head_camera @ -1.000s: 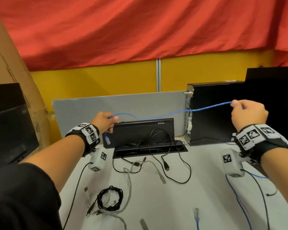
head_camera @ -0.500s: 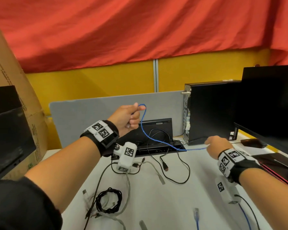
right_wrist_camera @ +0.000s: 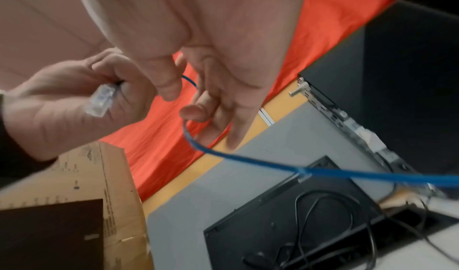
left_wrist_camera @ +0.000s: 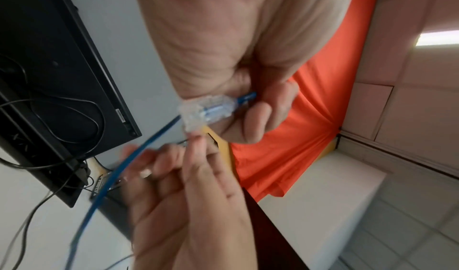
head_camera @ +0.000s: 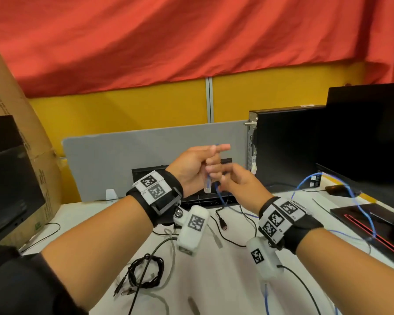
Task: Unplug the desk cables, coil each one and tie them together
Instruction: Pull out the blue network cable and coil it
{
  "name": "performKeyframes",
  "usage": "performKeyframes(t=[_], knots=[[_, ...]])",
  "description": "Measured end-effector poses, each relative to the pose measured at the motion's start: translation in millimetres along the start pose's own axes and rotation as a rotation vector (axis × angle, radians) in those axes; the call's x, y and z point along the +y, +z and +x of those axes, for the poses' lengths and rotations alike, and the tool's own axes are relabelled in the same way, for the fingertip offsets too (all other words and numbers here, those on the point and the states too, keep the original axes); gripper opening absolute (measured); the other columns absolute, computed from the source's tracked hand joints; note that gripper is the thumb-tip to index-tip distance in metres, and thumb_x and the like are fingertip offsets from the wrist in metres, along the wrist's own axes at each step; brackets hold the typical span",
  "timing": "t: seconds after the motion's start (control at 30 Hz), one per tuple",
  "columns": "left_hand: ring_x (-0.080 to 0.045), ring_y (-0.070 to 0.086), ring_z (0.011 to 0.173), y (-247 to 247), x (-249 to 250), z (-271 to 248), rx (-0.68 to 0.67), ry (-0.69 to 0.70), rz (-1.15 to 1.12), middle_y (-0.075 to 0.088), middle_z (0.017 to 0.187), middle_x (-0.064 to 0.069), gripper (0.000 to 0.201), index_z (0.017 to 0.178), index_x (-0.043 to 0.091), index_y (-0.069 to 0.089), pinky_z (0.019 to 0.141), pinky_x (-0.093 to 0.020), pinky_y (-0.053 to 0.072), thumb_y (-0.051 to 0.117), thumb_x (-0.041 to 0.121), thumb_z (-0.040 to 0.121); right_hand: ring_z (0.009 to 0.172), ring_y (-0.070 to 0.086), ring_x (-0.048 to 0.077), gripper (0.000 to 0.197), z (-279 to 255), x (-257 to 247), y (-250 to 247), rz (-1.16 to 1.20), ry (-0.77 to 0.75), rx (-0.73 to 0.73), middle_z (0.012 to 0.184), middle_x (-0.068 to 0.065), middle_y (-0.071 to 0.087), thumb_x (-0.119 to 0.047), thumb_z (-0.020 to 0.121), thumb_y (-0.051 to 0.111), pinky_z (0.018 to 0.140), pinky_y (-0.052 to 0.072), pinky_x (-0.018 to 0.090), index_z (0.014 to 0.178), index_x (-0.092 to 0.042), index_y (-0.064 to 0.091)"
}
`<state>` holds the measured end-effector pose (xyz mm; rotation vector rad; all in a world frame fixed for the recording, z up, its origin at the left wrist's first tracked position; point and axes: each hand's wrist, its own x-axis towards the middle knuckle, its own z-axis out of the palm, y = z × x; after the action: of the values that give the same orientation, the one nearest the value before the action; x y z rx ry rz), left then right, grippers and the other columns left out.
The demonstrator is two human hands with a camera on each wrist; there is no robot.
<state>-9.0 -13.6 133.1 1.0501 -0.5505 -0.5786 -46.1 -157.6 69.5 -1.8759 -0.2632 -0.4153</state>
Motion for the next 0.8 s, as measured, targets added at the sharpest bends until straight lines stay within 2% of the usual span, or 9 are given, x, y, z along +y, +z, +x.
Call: performKeyframes(t=[0.07, 0.13, 0.3, 0.43, 0.5, 0.6, 0.67, 0.73, 0.8], knots=[[-0.010, 0.054, 0.049, -4.8, 2.7, -1.4, 0.061, 0.088, -0.041, 0.060, 0.065, -0.004, 0.039, 0.139, -0.005, 0.039, 0.050, -0.022, 0.050, 0.035, 0.009, 0.103, 0.066, 0.063, 0.022, 0.008, -6.8, 3.8, 5.4, 0.105, 0.142, -0.095, 0.078, 0.010, 0.058, -0.016, 0.096, 0.055, 0.053, 0.055, 0.029, 0.103, -0.015, 0.059], [-0.015, 0.067, 0.061, -8.2, 3.3, -4.1, 0.075, 0.131, -0.069, 0.072, 0.080, -0.012, 0.038, 0.138, -0.005, 0.039, 0.059, -0.025, 0.057, 0.035, 0.009, 0.103, 0.057, 0.055, 0.012, 0.009, -11.6, 6.6, 10.2, -0.013, 0.170, -0.120, 0.076, -0.002, 0.054, -0.026, 0.094, 0.059, 0.043, 0.045, 0.025, 0.103, -0.023, 0.059], [-0.036, 0.068, 0.100, -17.9, -5.7, -4.6, 0.141, 0.200, -0.120, 0.065, 0.113, -0.025, 0.041, 0.146, 0.004, 0.024, 0.086, -0.044, 0.056, 0.027, 0.008, 0.105, 0.059, 0.051, 0.007, 0.029, -17.7, -5.5, 8.9, -0.548, -0.081, -0.115, 0.061, -0.008, 0.056, -0.034, 0.098, 0.046, 0.062, 0.045, 0.032, 0.078, -0.026, 0.065], [-0.030, 0.058, 0.121, -33.9, -12.2, -5.0, 0.251, 0.190, 0.321, 0.062, 0.128, -0.015, 0.048, 0.153, 0.015, 0.018, 0.108, -0.057, 0.034, 0.028, 0.010, 0.106, 0.063, 0.055, 0.005, 0.033, -22.6, -23.2, -4.3, -0.704, -0.131, -0.145, 0.066, -0.007, 0.061, -0.035, 0.097, 0.044, 0.064, 0.047, 0.030, 0.075, -0.023, 0.066], [-0.026, 0.060, 0.119, -36.5, -16.0, -10.4, 0.199, 0.123, 0.468, 0.065, 0.125, -0.012, 0.048, 0.152, 0.016, 0.023, 0.107, -0.055, 0.034, 0.030, 0.009, 0.105, 0.059, 0.052, 0.010, 0.029, -21.2, -31.1, -13.8, -0.727, -0.168, -0.110, 0.062, -0.005, 0.057, -0.035, 0.095, 0.049, 0.060, 0.046, 0.033, 0.074, -0.021, 0.063], [-0.029, 0.066, 0.110, -32.9, -23.3, -19.9, 0.002, 0.001, 0.539, 0.066, 0.120, -0.021, 0.042, 0.146, 0.008, 0.036, 0.092, -0.037, 0.054, 0.031, 0.005, 0.104, 0.058, 0.053, 0.015, 0.024, -14.2, -38.7, -22.3, -0.744, -0.219, -0.033, 0.058, -0.003, 0.056, -0.035, 0.092, 0.056, 0.058, 0.048, 0.039, 0.071, -0.023, 0.062], [-0.035, 0.069, 0.101, -29.9, -25.1, -24.9, -0.125, -0.059, 0.529, 0.067, 0.111, -0.027, 0.038, 0.140, 0.003, 0.044, 0.094, -0.043, 0.053, 0.029, 0.005, 0.105, 0.056, 0.053, 0.007, 0.021, -6.6, -38.1, -25.5, -0.696, -0.242, 0.053, 0.055, -0.008, 0.057, -0.039, 0.088, 0.060, 0.056, 0.049, 0.035, 0.071, -0.029, 0.064], [-0.027, 0.069, 0.072, -28.1, -25.4, -29.1, -0.177, -0.095, 0.466, 0.070, 0.083, -0.017, 0.038, 0.138, 0.001, 0.045, 0.094, -0.051, 0.051, 0.028, 0.007, 0.104, 0.049, 0.049, 0.003, 0.020, 0.0, -32.7, -28.7, -0.579, -0.236, 0.161, 0.051, -0.012, 0.055, -0.045, 0.082, 0.066, 0.051, 0.045, 0.028, 0.071, -0.029, 0.067], [-0.014, 0.046, 0.052, -28.9, -25.3, -31.3, -0.221, -0.114, 0.316, 0.052, 0.061, -0.004, 0.040, 0.137, -0.001, 0.046, 0.097, -0.060, 0.044, 0.028, 0.007, 0.103, 0.045, 0.046, 0.003, 0.021, 2.3, -24.7, -30.2, -0.480, -0.212, 0.243, 0.049, -0.013, 0.055, -0.047, 0.080, 0.068, 0.047, 0.040, 0.025, 0.071, -0.028, 0.070]])
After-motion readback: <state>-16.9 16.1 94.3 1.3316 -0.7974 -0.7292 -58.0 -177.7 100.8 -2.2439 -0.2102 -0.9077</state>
